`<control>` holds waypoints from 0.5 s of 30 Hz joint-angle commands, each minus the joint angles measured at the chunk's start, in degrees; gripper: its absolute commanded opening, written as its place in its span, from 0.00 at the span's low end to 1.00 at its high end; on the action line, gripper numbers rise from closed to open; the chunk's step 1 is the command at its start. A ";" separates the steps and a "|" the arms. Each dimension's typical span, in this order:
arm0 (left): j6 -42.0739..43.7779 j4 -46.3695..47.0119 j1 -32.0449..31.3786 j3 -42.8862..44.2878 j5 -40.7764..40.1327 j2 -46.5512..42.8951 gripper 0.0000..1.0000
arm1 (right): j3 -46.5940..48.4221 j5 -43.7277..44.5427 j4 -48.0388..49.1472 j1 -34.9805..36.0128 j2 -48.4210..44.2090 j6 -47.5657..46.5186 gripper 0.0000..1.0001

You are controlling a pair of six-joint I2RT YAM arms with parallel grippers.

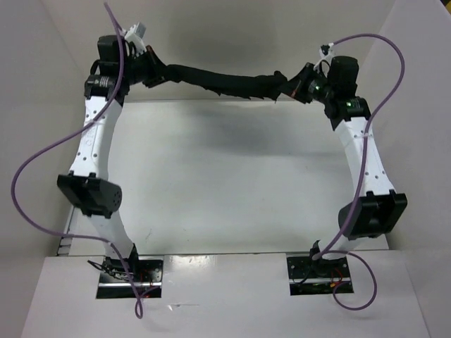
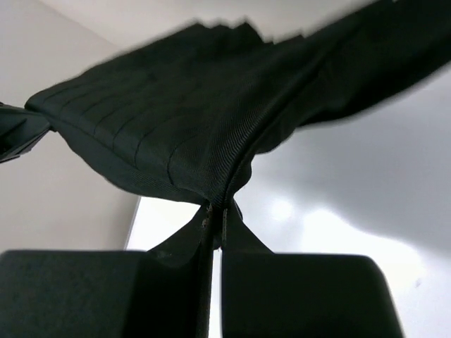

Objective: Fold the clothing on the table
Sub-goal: Fold the skirt

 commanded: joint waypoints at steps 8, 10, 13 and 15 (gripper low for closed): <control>-10.70 19.28 -5.07 -68.20 1.31 -21.86 0.00 | -37.24 -0.18 -10.59 2.39 -9.65 2.06 0.00; -12.72 19.28 -7.18 -73.60 1.31 -23.79 0.00 | -44.69 -2.90 -15.32 2.92 -11.66 3.29 0.00; -14.57 17.62 -11.23 -80.54 1.31 -27.39 0.00 | -52.44 -5.45 -20.78 2.93 -15.17 5.23 0.00; -15.28 14.81 -13.34 -82.06 0.60 -30.20 0.00 | -54.23 -5.46 -23.43 2.93 -17.12 5.84 0.00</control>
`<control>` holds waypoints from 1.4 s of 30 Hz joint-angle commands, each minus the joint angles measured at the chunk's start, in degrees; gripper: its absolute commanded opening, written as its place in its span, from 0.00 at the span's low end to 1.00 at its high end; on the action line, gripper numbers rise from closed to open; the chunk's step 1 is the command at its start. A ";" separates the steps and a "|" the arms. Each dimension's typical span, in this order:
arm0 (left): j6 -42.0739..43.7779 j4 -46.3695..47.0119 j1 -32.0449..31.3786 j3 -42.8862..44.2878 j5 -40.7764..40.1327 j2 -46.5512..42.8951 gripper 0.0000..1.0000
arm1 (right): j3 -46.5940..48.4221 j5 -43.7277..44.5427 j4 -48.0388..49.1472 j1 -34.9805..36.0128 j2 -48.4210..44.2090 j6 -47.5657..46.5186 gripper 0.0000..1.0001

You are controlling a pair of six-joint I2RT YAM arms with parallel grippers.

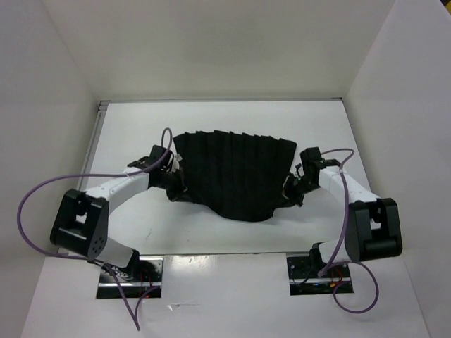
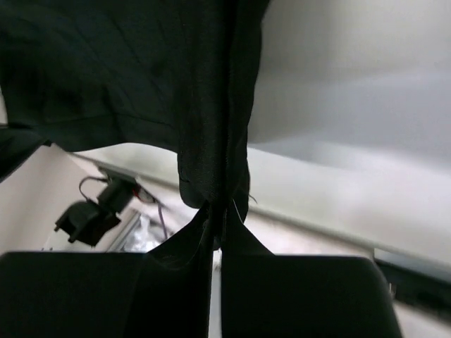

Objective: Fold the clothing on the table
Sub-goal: Fold the skirt

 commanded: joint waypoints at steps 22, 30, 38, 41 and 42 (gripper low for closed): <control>-3.31 -3.27 1.40 16.52 -8.36 0.39 0.00 | 15.45 1.58 -2.67 -8.42 -6.00 8.07 0.00; -2.16 -1.41 2.55 30.76 -10.03 13.52 0.00 | 19.58 2.99 5.43 -8.42 1.83 10.02 0.00; -3.65 -2.55 1.32 19.63 -9.24 2.03 0.00 | 10.29 4.48 -2.64 -7.28 -7.46 7.64 0.00; -5.94 -4.04 0.09 12.42 -9.24 -6.92 0.00 | 5.87 3.87 -4.84 -5.70 -13.00 8.25 0.00; -6.46 -4.05 0.08 10.92 -9.24 -8.52 0.00 | 5.17 3.87 -5.63 -5.69 -14.33 8.87 0.00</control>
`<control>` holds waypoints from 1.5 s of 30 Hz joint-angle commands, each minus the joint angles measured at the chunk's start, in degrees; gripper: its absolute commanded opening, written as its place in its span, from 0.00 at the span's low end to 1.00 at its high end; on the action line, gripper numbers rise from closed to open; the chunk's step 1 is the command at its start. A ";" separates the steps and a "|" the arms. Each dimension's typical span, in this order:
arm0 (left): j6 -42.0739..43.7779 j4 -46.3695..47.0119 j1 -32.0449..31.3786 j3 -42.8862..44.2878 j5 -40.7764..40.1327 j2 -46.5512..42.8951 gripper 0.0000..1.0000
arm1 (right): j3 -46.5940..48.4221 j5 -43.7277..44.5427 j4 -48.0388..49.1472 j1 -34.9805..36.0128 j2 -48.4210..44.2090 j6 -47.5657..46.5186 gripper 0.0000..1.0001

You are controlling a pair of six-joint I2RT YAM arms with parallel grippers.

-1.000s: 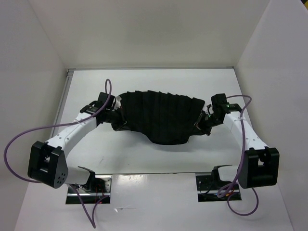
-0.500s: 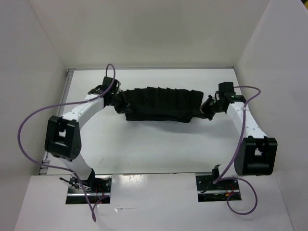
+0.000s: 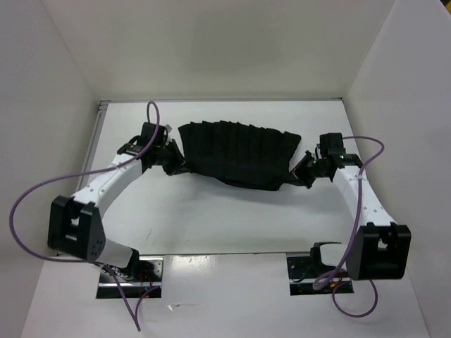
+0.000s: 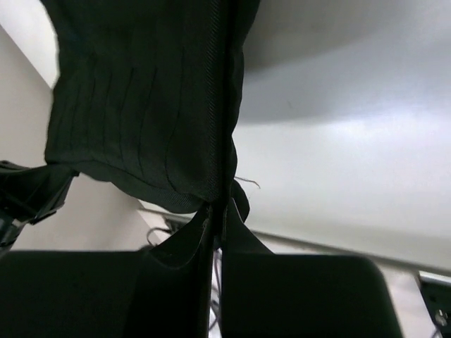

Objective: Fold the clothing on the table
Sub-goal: Fold the skirt

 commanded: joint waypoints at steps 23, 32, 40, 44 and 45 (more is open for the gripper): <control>0.47 4.44 4.35 17.80 -2.70 21.25 0.00 | 14.22 5.47 17.50 -0.28 19.91 4.55 0.04; -6.20 13.21 7.95 32.74 -5.86 37.52 0.66 | 23.02 0.98 46.57 -0.28 36.45 6.39 0.55; -5.77 14.54 7.96 27.79 -12.19 27.10 0.96 | 24.87 12.55 32.51 2.79 26.19 -1.60 0.61; -3.75 15.16 5.07 16.80 -10.44 20.40 0.92 | 21.81 20.66 20.89 2.80 23.45 -5.54 0.61; -3.22 16.38 4.36 14.85 -9.56 18.65 0.84 | 21.09 22.93 19.81 2.80 23.44 -6.43 0.61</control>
